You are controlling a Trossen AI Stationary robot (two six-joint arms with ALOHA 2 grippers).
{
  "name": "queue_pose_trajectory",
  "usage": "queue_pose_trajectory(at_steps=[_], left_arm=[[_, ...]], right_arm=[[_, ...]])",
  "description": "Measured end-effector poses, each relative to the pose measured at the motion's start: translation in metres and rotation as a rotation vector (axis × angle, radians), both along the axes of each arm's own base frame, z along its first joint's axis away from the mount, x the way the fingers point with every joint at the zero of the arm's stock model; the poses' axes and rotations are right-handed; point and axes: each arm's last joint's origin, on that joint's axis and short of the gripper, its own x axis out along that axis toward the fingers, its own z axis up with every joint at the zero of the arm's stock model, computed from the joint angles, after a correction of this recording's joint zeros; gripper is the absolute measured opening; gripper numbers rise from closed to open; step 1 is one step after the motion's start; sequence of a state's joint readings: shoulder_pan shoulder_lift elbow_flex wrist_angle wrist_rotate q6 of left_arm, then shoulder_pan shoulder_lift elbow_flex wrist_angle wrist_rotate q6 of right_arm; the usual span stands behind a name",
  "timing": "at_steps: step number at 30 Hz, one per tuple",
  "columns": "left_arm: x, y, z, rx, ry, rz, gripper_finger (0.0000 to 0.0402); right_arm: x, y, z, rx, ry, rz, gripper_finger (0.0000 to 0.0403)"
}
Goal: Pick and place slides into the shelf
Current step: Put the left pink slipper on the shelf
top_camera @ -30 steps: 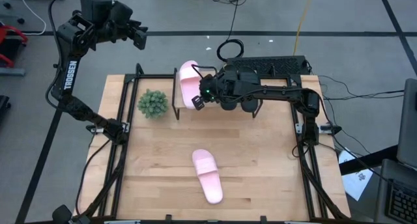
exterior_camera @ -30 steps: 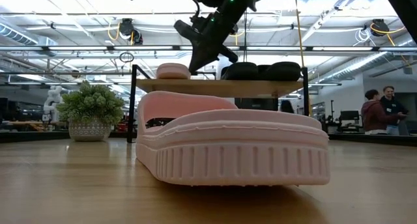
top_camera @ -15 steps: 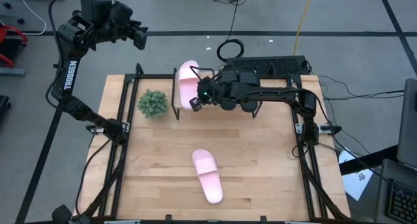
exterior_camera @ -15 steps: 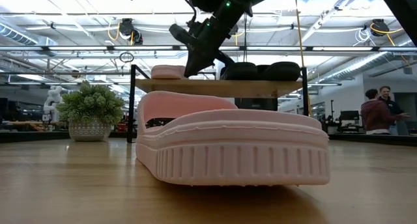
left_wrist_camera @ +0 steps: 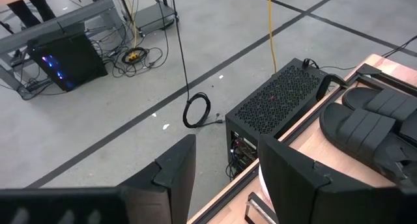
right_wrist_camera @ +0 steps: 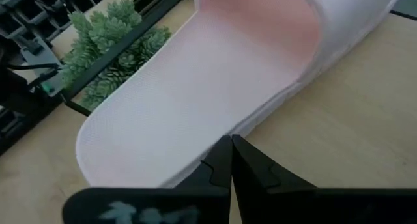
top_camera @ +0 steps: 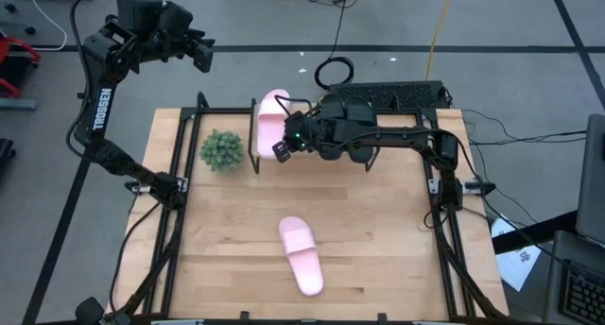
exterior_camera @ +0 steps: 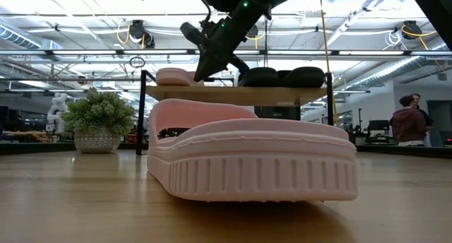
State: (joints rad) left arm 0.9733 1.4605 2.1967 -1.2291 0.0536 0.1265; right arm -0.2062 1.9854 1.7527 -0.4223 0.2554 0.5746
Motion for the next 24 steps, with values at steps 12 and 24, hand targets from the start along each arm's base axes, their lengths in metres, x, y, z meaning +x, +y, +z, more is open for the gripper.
queue_pose_trajectory(at_steps=[12, 24], left_arm=[[0.0, 0.0, 0.0, 0.001, 0.0, 0.0, 0.0168], [0.0, 0.0, 0.0, 0.016, 0.018, -0.011, 0.0168]], right_arm=[[-0.011, -0.002, 0.01, -0.062, 0.046, -0.059, 0.0], [-0.016, -0.035, 0.015, -0.094, 0.004, -0.107, 0.0]])
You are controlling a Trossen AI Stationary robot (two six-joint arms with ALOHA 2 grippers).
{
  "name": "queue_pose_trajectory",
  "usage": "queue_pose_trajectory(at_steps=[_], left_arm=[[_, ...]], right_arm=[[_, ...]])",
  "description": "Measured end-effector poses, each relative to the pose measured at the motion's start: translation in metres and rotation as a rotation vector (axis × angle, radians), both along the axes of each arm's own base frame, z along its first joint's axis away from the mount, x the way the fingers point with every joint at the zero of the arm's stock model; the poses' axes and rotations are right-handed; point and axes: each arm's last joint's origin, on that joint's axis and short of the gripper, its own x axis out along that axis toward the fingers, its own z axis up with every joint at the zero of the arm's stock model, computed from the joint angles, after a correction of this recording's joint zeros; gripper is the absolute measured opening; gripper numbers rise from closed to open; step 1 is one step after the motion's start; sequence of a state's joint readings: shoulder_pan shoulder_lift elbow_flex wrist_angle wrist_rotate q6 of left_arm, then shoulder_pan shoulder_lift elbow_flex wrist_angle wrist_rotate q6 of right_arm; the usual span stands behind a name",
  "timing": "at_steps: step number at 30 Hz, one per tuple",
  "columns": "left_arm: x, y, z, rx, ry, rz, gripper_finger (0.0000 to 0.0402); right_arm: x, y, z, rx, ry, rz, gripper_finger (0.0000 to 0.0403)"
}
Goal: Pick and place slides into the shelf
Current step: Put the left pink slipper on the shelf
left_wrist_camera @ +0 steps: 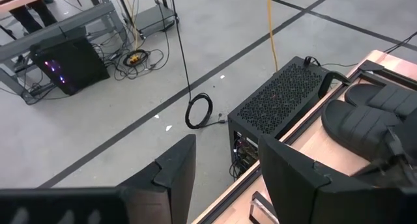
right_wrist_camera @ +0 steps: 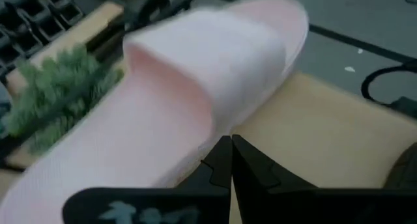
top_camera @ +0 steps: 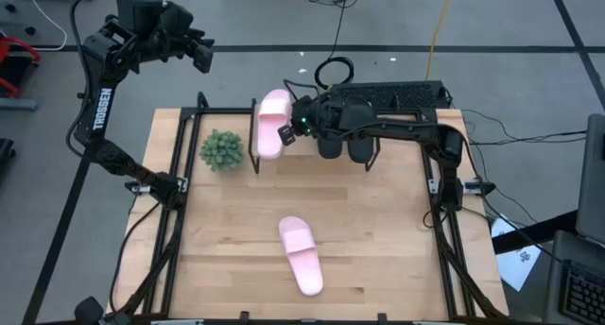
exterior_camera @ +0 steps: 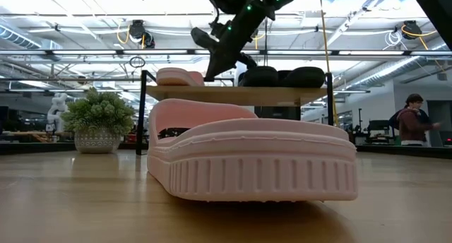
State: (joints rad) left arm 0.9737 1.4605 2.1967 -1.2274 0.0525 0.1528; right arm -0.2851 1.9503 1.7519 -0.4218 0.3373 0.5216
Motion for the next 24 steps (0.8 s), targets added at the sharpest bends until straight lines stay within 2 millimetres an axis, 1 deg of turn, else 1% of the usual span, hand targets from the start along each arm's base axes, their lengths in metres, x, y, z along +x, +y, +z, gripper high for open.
queue_pose_trajectory(at_steps=[5, 9, 11, 24], left_arm=[[0.0, 0.0, 0.0, 0.003, 0.003, -0.003, 0.0168], [0.0, 0.0, 0.0, 0.005, 0.005, -0.003, 0.0168], [0.0, 0.0, 0.0, 0.005, 0.005, -0.003, 0.0168], [0.0, 0.0, 0.0, 0.009, 0.004, -0.004, 0.0168]], right_arm=[[-0.002, -0.015, 0.004, -0.005, -0.051, -0.006, 0.0], [0.001, -0.021, 0.005, -0.005, -0.103, 0.004, 0.0], [0.002, -0.021, 0.003, 0.009, -0.104, 0.021, 0.0], [0.005, -0.021, 0.007, 0.005, -0.152, 0.048, 0.0]])
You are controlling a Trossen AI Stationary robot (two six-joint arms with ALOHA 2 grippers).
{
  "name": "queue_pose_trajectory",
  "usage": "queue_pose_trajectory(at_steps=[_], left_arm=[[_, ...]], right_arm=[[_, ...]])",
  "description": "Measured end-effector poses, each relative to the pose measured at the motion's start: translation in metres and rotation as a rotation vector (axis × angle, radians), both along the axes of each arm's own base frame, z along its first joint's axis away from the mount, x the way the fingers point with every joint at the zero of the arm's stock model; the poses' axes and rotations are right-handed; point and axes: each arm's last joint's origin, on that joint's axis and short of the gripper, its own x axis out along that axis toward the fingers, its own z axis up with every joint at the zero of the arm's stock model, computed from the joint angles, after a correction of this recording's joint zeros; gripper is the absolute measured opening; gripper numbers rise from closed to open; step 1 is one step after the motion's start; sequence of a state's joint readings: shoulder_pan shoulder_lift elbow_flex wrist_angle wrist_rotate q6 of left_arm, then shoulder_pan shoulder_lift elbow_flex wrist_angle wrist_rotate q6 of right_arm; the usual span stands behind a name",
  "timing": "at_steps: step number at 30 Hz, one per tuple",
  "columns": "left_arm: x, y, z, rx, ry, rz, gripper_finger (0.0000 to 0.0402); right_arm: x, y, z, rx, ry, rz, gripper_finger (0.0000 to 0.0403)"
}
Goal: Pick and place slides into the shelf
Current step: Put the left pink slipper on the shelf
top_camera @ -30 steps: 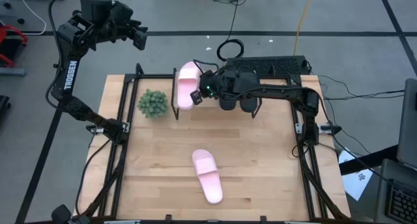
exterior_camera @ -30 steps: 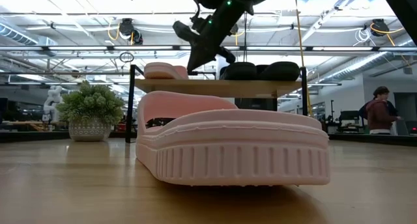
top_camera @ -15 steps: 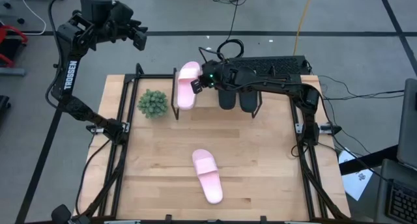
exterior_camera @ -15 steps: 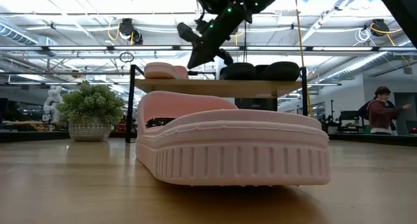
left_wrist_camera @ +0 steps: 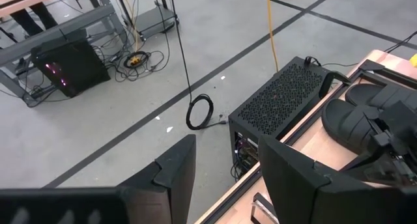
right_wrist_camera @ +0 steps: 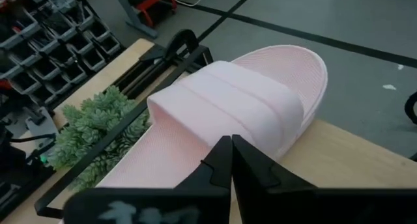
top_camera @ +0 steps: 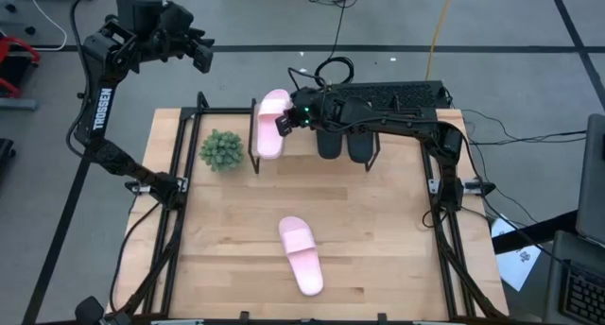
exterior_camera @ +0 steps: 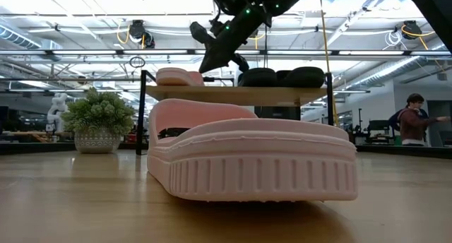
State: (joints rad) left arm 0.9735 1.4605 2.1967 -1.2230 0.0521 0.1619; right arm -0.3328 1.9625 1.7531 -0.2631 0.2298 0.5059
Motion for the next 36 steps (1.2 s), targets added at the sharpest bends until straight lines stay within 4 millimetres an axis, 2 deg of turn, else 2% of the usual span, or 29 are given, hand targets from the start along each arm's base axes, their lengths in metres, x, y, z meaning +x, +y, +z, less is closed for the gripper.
queue_pose_trajectory(at_steps=[17, 36], left_arm=[[0.0001, 0.0, 0.0001, 0.0, -0.002, 0.001, 0.0168], [0.0, 0.0001, 0.0001, 0.0, -0.002, 0.001, 0.0168]], right_arm=[[-0.0052, -0.0017, -0.0055, 0.017, 0.075, -0.007, 0.0], [-0.0047, -0.0052, -0.0037, 0.006, 0.051, -0.01, 0.0]])
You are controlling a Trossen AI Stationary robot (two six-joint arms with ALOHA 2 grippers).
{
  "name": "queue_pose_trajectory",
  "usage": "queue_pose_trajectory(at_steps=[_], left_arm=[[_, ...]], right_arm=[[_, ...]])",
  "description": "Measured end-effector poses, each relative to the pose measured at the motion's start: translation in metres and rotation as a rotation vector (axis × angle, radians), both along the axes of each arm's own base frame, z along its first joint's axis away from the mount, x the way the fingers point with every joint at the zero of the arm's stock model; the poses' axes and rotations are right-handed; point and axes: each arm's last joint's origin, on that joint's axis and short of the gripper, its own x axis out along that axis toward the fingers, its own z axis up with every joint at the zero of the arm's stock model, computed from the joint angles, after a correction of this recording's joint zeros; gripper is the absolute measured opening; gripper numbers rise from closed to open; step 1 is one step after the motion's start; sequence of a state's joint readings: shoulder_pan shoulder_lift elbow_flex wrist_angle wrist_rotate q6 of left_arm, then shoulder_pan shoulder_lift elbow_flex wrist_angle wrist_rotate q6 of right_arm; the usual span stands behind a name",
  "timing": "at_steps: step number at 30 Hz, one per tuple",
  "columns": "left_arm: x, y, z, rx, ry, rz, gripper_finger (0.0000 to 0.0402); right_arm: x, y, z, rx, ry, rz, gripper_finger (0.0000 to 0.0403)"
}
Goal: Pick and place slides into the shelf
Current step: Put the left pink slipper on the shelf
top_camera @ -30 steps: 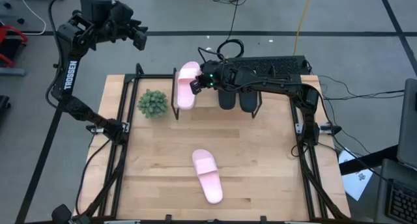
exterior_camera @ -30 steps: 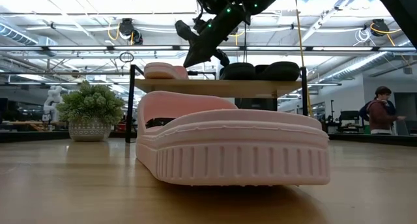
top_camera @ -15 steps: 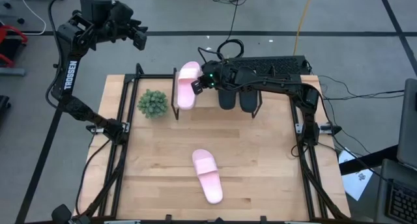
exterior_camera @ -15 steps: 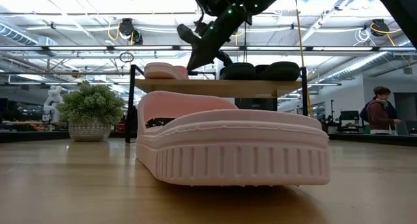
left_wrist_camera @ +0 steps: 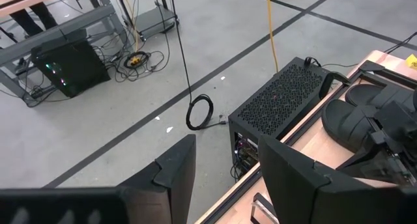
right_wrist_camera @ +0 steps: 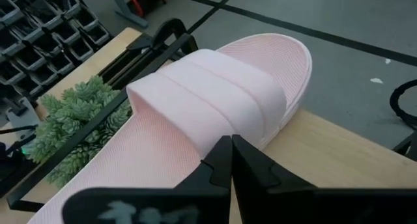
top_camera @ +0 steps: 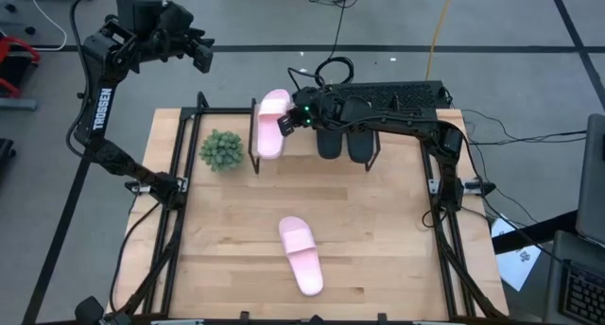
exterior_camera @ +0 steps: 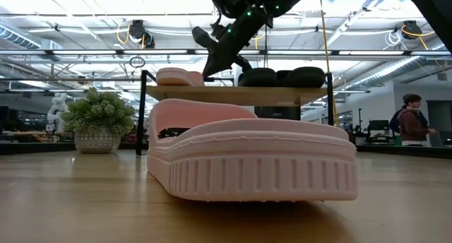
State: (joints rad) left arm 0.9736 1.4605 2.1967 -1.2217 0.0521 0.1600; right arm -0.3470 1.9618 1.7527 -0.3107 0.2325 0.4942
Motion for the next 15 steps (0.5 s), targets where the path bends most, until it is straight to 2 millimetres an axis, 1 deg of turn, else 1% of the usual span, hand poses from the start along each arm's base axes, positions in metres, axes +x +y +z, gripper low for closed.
queue_pose_trajectory(at_steps=[7, 15], left_arm=[[0.0, 0.0, 0.0, 0.0, 0.0, -0.001, 0.0168], [0.0, 0.0, -0.0001, -0.001, 0.001, 0.0, 0.0168]], right_arm=[[0.0056, -0.0014, -0.0042, 0.005, -0.033, 0.014, 0.0], [0.0061, -0.0016, -0.004, 0.008, -0.041, 0.018, 0.0]])
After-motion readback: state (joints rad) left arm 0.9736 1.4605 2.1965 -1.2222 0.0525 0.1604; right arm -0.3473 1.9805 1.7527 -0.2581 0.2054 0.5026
